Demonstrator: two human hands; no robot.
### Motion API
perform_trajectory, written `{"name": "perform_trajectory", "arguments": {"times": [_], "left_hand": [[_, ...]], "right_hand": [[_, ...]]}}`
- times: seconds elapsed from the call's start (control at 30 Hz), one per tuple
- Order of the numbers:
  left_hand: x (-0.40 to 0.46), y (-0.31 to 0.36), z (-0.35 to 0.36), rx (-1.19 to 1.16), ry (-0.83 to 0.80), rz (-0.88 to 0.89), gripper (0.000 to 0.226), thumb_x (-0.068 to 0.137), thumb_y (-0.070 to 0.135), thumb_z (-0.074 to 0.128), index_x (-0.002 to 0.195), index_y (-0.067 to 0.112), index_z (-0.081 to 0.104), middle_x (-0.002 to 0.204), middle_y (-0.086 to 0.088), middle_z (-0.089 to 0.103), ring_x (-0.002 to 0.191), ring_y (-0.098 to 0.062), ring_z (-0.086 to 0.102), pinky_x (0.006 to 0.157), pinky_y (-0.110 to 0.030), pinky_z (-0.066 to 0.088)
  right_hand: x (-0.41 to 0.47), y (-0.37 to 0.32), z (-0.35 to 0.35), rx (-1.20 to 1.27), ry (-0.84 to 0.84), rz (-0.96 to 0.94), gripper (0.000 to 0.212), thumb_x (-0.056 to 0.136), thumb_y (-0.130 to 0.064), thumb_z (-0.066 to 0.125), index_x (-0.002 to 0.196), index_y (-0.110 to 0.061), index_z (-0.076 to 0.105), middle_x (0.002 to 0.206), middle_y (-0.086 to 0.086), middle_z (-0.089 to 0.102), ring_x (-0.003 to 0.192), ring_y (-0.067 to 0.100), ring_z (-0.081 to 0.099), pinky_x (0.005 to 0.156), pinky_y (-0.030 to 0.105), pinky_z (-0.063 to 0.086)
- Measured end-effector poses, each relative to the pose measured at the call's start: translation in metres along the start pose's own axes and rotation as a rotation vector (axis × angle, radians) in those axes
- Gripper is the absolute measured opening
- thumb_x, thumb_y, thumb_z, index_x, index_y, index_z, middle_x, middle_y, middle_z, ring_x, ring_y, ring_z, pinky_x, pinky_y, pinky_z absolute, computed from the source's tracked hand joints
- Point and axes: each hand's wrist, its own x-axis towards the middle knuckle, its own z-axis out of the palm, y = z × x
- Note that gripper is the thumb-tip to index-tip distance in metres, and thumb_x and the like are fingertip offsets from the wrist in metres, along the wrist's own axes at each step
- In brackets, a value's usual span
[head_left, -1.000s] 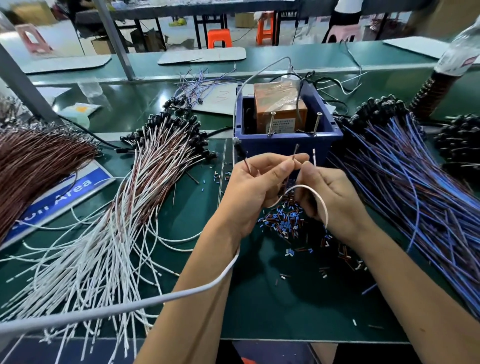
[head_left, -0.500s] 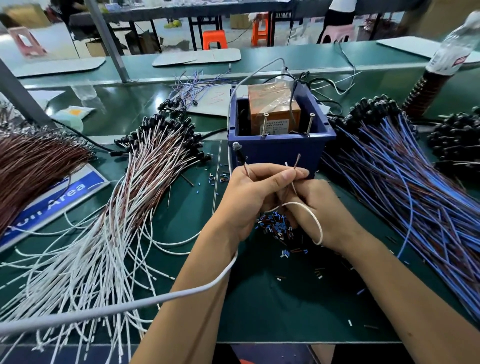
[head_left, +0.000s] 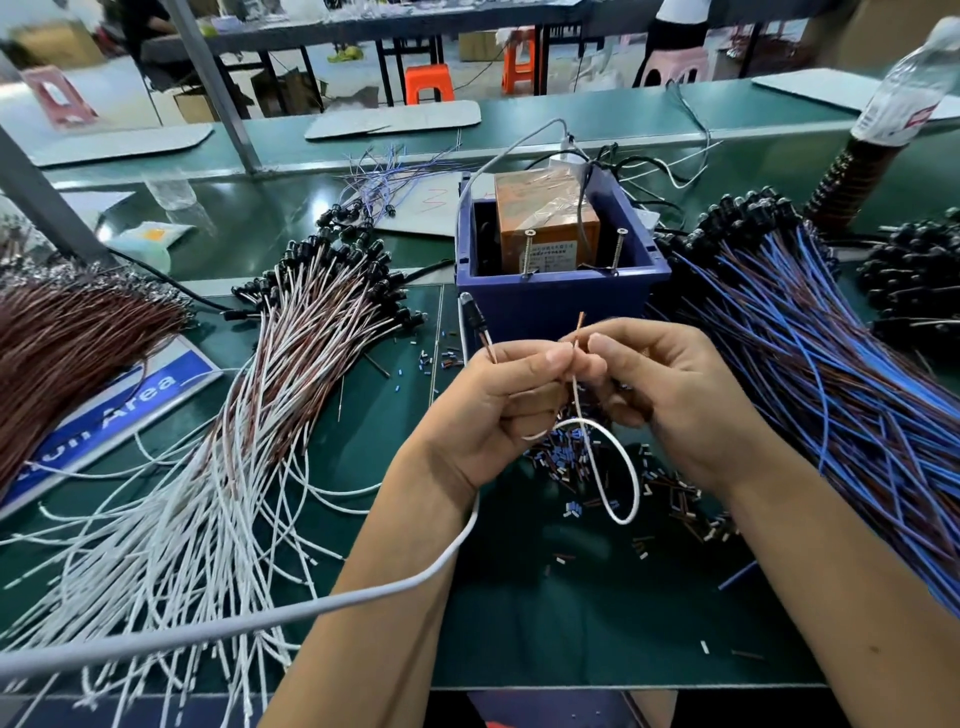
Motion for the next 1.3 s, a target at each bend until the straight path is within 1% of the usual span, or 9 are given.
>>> {"name": "perform_trajectory", "arguments": {"times": [0.1, 0.23, 0.47, 0.57, 0.73, 0.83, 0.93, 1.13, 1.3], "left_hand": [[-0.001, 0.0, -0.001, 0.005, -0.05, -0.017, 0.02, 0.079, 0.026, 0.082, 0.09, 0.01, 0.081, 0.097, 0.001, 0.044, 0.042, 0.004, 0.03, 0.037, -0.006, 0.028], [-0.002, 0.003, 0.0, 0.002, -0.066, -0.043, 0.016, 0.086, 0.023, 0.07, 0.089, 0.013, 0.082, 0.109, 0.0, 0.022, 0.043, 0.003, 0.029, 0.038, -0.006, 0.028], [-0.004, 0.005, 0.0, 0.01, -0.043, -0.056, 0.028, 0.095, 0.014, 0.057, 0.083, 0.016, 0.082, 0.091, -0.001, 0.074, 0.042, 0.004, 0.035, 0.039, -0.005, 0.029], [-0.006, 0.006, 0.0, 0.035, -0.072, -0.068, 0.015, 0.091, 0.015, 0.069, 0.082, 0.016, 0.081, 0.089, 0.002, 0.076, 0.042, 0.004, 0.036, 0.039, -0.005, 0.028], [-0.009, 0.003, -0.001, 0.049, -0.12, -0.111, 0.008, 0.083, 0.023, 0.077, 0.083, 0.015, 0.08, 0.093, 0.0, 0.076, 0.043, 0.005, 0.035, 0.039, -0.006, 0.03], [-0.008, 0.0, -0.002, 0.016, -0.098, -0.112, 0.018, 0.077, 0.03, 0.082, 0.085, 0.014, 0.08, 0.096, -0.002, 0.077, 0.043, 0.005, 0.035, 0.039, -0.006, 0.03], [-0.004, -0.001, -0.002, 0.017, -0.022, -0.107, 0.007, 0.087, 0.017, 0.075, 0.087, 0.013, 0.082, 0.097, -0.003, 0.079, 0.042, 0.004, 0.034, 0.038, -0.006, 0.029], [0.001, -0.002, -0.004, 0.018, 0.005, -0.083, 0.027, 0.095, 0.014, 0.057, 0.088, 0.01, 0.083, 0.075, 0.006, 0.073, 0.039, 0.003, 0.031, 0.037, -0.007, 0.025], [0.003, -0.003, -0.004, -0.017, 0.063, -0.022, 0.018, 0.09, 0.014, 0.065, 0.084, 0.01, 0.083, 0.101, -0.006, 0.054, 0.04, 0.004, 0.026, 0.036, -0.008, 0.024]], "right_hand": [[-0.001, -0.003, -0.002, 0.075, -0.001, 0.01, 0.022, 0.09, -0.033, 0.073, 0.098, -0.014, 0.08, 0.079, 0.01, 0.061, 0.064, 0.011, 0.048, 0.048, 0.018, 0.035], [0.0, -0.003, -0.004, 0.098, -0.007, 0.013, 0.021, 0.083, -0.036, 0.077, 0.089, -0.016, 0.079, 0.077, 0.005, 0.063, 0.061, 0.008, 0.049, 0.047, 0.017, 0.037], [-0.001, -0.004, -0.007, 0.091, -0.08, 0.068, 0.027, 0.084, -0.04, 0.081, 0.089, -0.014, 0.076, 0.075, 0.004, 0.06, 0.059, 0.01, 0.046, 0.044, 0.021, 0.03], [-0.002, -0.005, -0.009, 0.119, -0.148, 0.098, 0.036, 0.078, -0.046, 0.086, 0.09, -0.013, 0.075, 0.075, 0.001, 0.062, 0.06, 0.007, 0.048, 0.042, 0.017, 0.029], [-0.004, -0.009, -0.012, 0.124, -0.221, 0.126, 0.022, 0.088, -0.031, 0.078, 0.092, -0.01, 0.072, 0.081, 0.004, 0.064, 0.059, 0.005, 0.048, 0.042, 0.014, 0.033], [-0.004, -0.007, -0.009, 0.097, -0.166, 0.094, 0.016, 0.092, -0.026, 0.077, 0.09, -0.011, 0.071, 0.079, 0.009, 0.059, 0.057, 0.006, 0.045, 0.041, 0.016, 0.029], [-0.003, -0.005, -0.007, 0.078, -0.036, 0.07, 0.015, 0.09, -0.026, 0.074, 0.089, -0.012, 0.069, 0.08, 0.018, 0.049, 0.057, 0.013, 0.04, 0.041, 0.021, 0.025], [0.001, 0.003, -0.005, 0.105, 0.101, -0.001, 0.01, 0.098, -0.02, 0.069, 0.09, -0.013, 0.068, 0.067, 0.006, 0.049, 0.052, 0.009, 0.041, 0.039, 0.017, 0.032], [0.003, 0.005, -0.021, 0.127, 0.249, -0.042, 0.015, 0.097, -0.026, 0.069, 0.091, -0.014, 0.064, 0.07, 0.002, 0.051, 0.053, 0.01, 0.04, 0.037, 0.019, 0.03]]}}
